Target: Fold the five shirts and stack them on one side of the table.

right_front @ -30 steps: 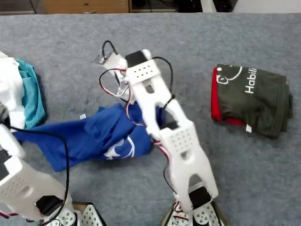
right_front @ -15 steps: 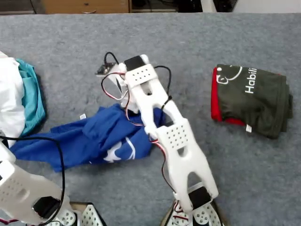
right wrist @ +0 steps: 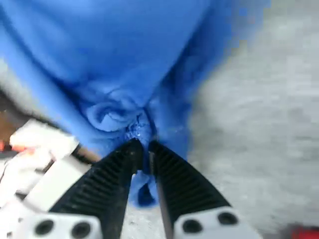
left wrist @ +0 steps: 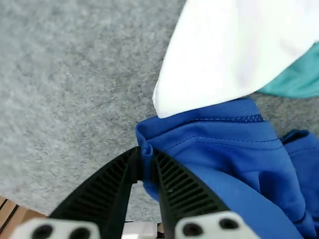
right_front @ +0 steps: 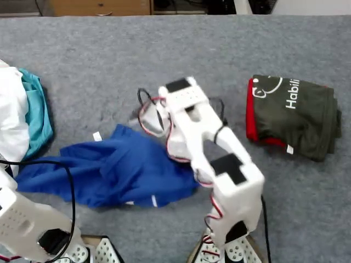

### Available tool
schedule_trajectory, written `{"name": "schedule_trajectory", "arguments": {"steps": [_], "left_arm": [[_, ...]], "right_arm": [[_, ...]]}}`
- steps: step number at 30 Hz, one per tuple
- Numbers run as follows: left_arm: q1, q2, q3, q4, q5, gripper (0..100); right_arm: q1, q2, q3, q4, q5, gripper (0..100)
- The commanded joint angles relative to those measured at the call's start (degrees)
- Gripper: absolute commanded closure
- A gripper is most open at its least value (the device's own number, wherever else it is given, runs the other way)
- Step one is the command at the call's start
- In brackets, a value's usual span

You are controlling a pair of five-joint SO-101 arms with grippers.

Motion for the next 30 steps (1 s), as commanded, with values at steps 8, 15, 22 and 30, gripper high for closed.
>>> {"name": "schedule_trajectory", "arguments": {"steps": [8,15,22,30], "left_arm": [[-1.3,-0.9,0.1,-0.4,-2.1,98],[-1.3,-0.9,0.1,-0.4,-2.1,98],[-1.3,-0.9,0.1,-0.4,-2.1,98],[-1.3,-0.9,0.1,-0.4,-1.9,98]], "right_arm": [[1.2,-16.4,9.5,-4.5,7.0,99.5],[-0.2,-16.1,-12.0,-4.2,-0.1,82.0],[-6.4,-2.7,-33.4,-0.4,-4.0,80.7],[-13.3,18.6,-57.4,3.8,-5.3,80.7]]}}
